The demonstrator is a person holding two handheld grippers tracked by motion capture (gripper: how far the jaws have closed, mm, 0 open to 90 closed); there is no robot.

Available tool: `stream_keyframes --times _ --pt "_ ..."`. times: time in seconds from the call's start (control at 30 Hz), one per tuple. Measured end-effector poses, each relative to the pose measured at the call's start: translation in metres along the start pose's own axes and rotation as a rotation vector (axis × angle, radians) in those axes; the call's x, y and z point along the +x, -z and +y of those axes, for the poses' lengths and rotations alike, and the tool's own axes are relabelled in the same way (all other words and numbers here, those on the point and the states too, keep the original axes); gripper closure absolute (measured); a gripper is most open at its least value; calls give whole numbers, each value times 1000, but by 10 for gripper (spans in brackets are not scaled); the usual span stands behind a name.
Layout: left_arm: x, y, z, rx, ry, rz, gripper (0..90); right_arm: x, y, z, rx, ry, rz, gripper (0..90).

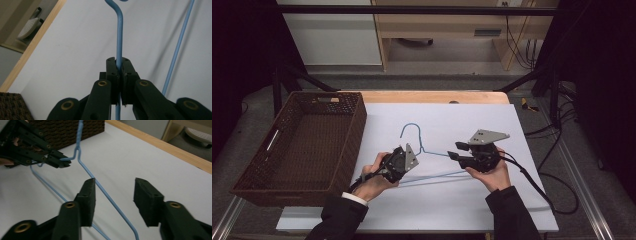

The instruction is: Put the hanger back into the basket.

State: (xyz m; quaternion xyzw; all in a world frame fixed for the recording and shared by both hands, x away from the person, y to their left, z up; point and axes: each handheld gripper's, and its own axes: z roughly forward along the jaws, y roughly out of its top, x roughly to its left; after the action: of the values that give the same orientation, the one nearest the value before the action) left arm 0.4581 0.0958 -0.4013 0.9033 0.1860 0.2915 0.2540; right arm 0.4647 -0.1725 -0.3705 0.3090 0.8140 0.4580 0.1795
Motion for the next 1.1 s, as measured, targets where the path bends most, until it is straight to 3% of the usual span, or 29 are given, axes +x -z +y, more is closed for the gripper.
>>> stream_keyframes --times 0.07,0.17,0.23,0.27,0.37,0.6,0.9,1.1 --pt "0 2 0 0 12 1 867 -1 4 -3 -9 -15 -7 478" --pt "2 7 -2 -3 46 5 867 -8 18 -18 -44 -72 -25 349" --pt "4 12 -4 -11 84 6 867 -11 24 -26 -58 -83 -48 266" --pt "4 12 -4 -11 84 6 867 -11 24 -26 -58 -83 -48 266" --pt "7 16 -6 -7 116 22 867 -16 35 -41 -73 -119 -92 167" --pt "8 22 -7 -15 160 38 867 -21 52 -60 -96 -166 -137 84" --pt "21 49 0 -50 193 86 867 -28 63 -73 -103 -207 -161 60" --pt "33 69 8 -61 205 125 867 -28 65 -73 -117 -207 -172 42"
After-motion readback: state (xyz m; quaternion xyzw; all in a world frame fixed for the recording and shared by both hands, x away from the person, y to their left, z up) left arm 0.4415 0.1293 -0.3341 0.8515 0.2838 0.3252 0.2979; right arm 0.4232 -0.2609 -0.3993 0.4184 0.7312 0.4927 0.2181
